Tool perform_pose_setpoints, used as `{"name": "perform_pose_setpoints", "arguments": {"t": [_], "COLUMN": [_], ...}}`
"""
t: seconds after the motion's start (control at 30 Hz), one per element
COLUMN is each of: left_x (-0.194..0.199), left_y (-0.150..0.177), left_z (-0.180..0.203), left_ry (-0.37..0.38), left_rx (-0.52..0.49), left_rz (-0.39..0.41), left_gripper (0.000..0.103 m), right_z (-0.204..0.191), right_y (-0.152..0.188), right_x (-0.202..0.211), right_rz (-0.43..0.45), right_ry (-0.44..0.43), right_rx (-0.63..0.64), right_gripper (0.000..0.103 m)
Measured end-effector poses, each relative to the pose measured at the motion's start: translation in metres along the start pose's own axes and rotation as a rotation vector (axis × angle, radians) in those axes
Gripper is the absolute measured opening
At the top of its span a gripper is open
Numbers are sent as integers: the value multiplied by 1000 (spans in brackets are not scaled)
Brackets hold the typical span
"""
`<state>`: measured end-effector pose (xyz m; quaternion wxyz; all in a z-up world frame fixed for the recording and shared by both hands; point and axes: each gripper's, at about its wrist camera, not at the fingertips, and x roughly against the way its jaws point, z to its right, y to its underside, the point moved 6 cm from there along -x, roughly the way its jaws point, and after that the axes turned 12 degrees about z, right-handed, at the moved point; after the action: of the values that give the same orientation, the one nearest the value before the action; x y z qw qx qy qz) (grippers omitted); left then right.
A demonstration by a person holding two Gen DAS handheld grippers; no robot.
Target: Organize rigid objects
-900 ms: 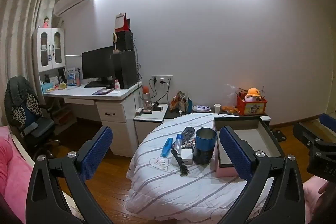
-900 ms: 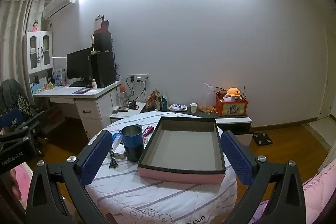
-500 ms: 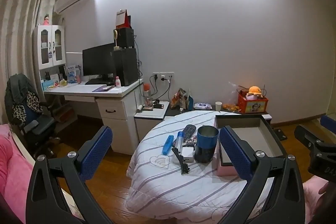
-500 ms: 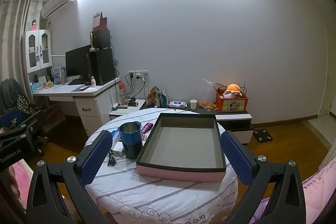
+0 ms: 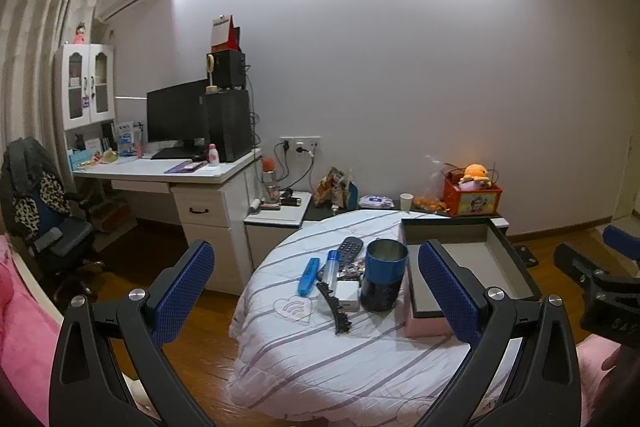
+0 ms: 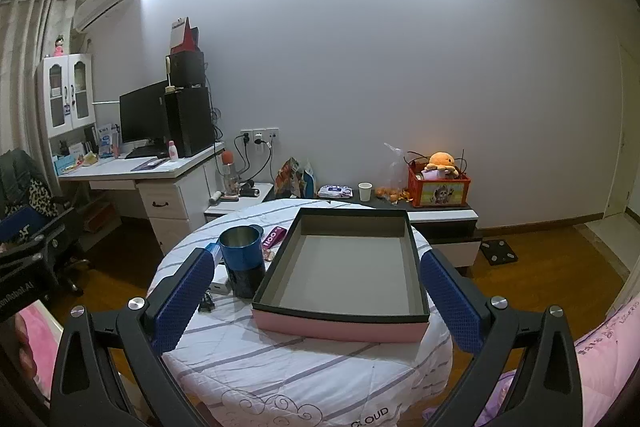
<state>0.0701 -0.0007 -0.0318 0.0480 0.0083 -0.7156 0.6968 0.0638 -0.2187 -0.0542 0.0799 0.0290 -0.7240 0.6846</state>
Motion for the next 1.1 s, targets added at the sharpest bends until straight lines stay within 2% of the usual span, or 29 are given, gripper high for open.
{"name": "perform_pose_setpoints", "arguments": {"t": [0.23, 0.37, 0.53, 0.7, 0.9, 1.0, 1.1], "left_x": [-7, -7, -10, -25, -48, -55, -60], "left_y": [-1, -5, -15, -11, 1, 5, 4], "left_z": [13, 18, 21, 28, 25, 22, 21], "left_ry": [77, 133, 128, 164, 210, 181, 123], "left_rx": [11, 44, 33, 20, 110, 107, 51], "left_rz": [20, 75, 147, 95, -26, -38, -26], "left_gripper": [103, 103, 103, 103, 103, 103, 103], "right_z": [4, 9, 12, 14, 17, 17, 17], "right_y": [2, 2, 2, 3, 3, 3, 2], "right_x": [-8, -14, -22, -30, -39, -43, -47], "right_rz": [-14, -18, -24, -30, -38, -44, -47], "right_ry": [4, 9, 14, 18, 21, 21, 20], "right_rx": [-4, -5, -10, -8, -6, -4, -2], "right_gripper": [103, 103, 103, 103, 103, 103, 103]}}
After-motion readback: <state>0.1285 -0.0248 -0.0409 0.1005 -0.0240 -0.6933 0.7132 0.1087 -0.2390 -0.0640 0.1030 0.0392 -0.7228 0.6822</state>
